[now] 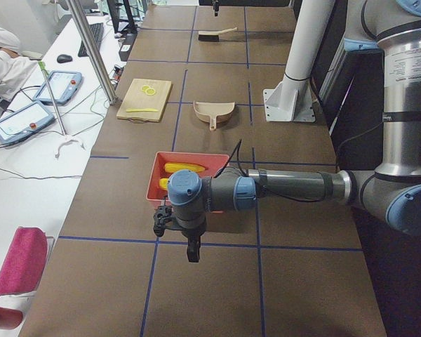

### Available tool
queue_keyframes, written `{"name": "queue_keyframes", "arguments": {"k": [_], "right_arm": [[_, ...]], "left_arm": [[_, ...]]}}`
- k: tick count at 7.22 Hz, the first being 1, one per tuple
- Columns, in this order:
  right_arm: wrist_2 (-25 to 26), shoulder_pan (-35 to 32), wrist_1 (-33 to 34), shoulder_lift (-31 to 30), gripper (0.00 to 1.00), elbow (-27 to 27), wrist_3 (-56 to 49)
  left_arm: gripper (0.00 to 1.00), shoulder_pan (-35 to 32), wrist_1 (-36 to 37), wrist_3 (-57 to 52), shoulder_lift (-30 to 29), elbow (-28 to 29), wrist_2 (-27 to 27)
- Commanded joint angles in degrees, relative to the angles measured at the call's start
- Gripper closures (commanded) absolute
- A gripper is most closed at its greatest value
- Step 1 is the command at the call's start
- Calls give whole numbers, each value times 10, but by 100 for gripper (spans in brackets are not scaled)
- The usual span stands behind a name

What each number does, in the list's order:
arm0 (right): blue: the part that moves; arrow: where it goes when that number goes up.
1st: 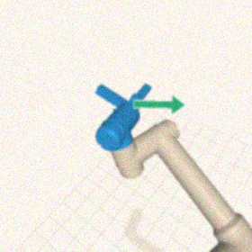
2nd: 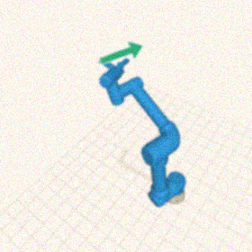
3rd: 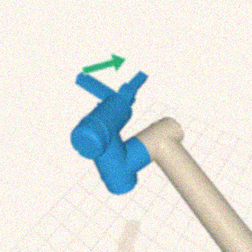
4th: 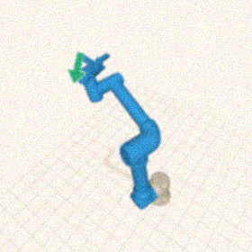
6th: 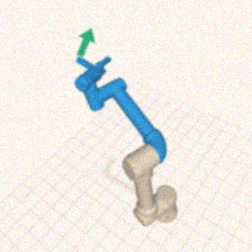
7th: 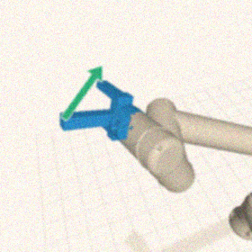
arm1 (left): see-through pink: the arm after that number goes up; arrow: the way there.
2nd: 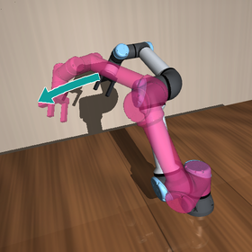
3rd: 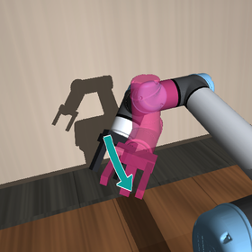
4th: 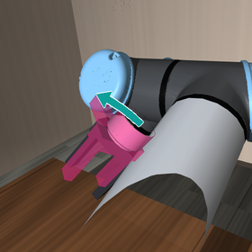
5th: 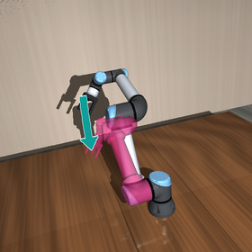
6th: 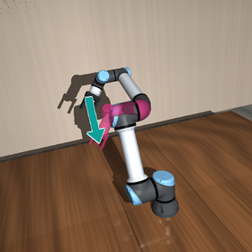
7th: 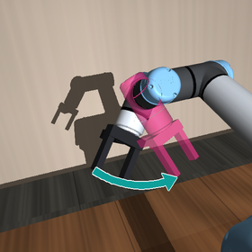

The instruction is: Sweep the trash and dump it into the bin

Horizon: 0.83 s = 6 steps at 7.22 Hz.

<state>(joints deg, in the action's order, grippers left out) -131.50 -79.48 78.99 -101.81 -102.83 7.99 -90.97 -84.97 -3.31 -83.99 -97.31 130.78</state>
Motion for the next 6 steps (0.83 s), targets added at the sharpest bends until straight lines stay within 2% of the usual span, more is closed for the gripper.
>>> {"name": "queue_keyframes", "arguments": {"k": [1, 3, 4, 6], "right_arm": [[-6, -42, 57, 20, 0, -2, -36], [-7, -75, 77, 17, 0, -2, -63], [-9, -90, 109, 15, 0, -1, -91], [-4, -90, 103, 0, 0, 15, -90]], "left_arm": [[0, 0, -2, 0, 0, -2, 0], [0, 2, -3, -2, -2, -3, 0], [0, 2, -3, -3, -2, -3, 0], [0, 2, -3, -5, -1, -9, 0]]}}
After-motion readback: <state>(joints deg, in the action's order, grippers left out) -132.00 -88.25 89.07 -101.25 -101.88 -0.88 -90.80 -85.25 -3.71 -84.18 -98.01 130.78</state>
